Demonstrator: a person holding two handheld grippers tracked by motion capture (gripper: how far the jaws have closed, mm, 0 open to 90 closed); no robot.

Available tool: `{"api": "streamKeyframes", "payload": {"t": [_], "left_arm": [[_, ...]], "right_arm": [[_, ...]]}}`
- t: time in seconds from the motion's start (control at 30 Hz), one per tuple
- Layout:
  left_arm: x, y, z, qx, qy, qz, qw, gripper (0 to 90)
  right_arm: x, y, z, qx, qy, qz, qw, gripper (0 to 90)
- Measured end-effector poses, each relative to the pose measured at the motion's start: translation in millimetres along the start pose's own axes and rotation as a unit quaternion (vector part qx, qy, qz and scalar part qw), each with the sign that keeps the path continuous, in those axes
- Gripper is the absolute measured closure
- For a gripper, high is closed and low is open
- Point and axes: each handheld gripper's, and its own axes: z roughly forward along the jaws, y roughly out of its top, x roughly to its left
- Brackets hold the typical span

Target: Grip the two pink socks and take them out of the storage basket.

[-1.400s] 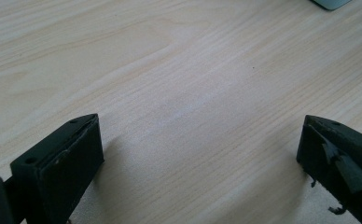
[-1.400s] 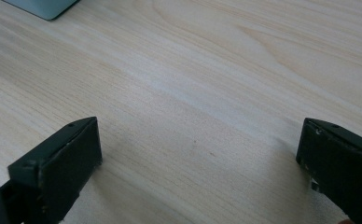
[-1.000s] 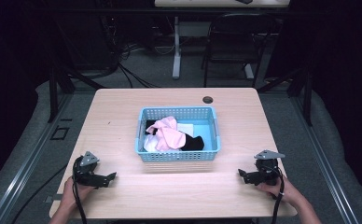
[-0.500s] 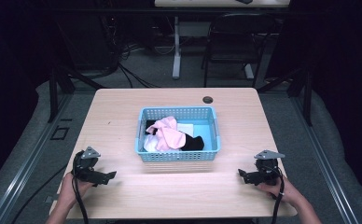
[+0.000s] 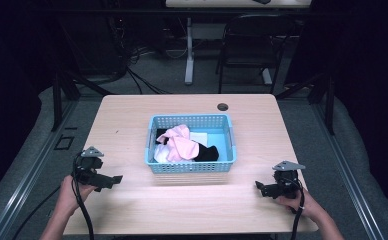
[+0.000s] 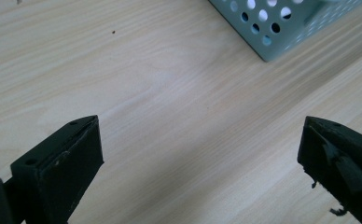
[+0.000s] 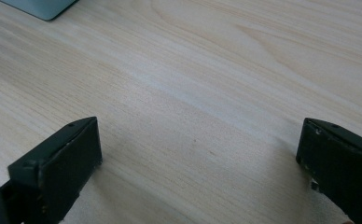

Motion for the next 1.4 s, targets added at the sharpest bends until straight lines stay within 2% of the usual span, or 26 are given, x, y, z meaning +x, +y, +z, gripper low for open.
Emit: {"api": "streamKeyframes", "payload": {"t": [0.2, 0.27, 0.33, 0.37, 0.43, 0.53, 0.8, 0.93, 1.1, 1.33, 1.4], "left_arm": [[0.8, 15.7, -10.5, 0.001, -0.011, 0.007, 0.9999, 0.0], [1.7, 26.4, -17.8, -0.002, -0.017, 0.012, 0.9998, 0.0], [2.4, 30.0, -20.5, -0.003, -0.018, 0.015, 0.9997, 0.0], [3.8, 37.0, -25.8, -0.012, -0.015, 0.016, 0.9997, 0.0], [5.3, 43.7, -29.0, -0.016, -0.015, 0.019, 0.9996, 0.0], [5.8, 50.6, -29.9, -0.014, -0.017, 0.021, 0.9995, 0.0], [-3.4, 80.6, -23.6, -0.008, -0.037, 0.045, 0.9983, 0.0], [-6.8, 91.3, -20.1, -0.007, -0.048, 0.049, 0.9976, 0.0], [-18.9, 116.9, -11.6, -0.006, -0.059, 0.069, 0.9959, 0.0], [-30.4, 138.1, 0.2, -0.006, -0.074, 0.080, 0.9940, 0.0], [-37.2, 148.3, 8.9, -0.005, -0.082, 0.086, 0.9929, 0.0]], "right_arm": [[0.0, 0.0, -0.1, 0.000, 0.000, 0.000, 1.0000, 0.0], [-0.1, -0.1, 0.1, -0.001, 0.000, 0.000, 1.0000, 0.0], [0.0, 0.0, 0.0, 0.000, 0.000, 0.000, 1.0000, 0.0], [0.0, 0.0, 0.0, 0.000, 0.000, 0.000, 1.0000, 0.0], [-0.1, -0.1, 0.2, -0.001, 0.000, 0.000, 1.0000, 0.0], [0.0, 0.0, 0.0, 0.000, 0.000, 0.000, 1.0000, 0.0], [-0.1, -0.1, 0.2, -0.001, 0.000, 0.000, 1.0000, 0.0], [-0.1, -0.1, 0.2, -0.001, 0.000, 0.000, 1.0000, 0.0], [-0.1, 0.0, 0.0, 0.000, 0.000, 0.000, 1.0000, 0.0], [-0.1, 0.0, 0.0, 0.000, 0.000, 0.000, 1.0000, 0.0], [-0.1, 0.0, 0.0, 0.000, 0.000, 0.000, 1.0000, 0.0]]}}
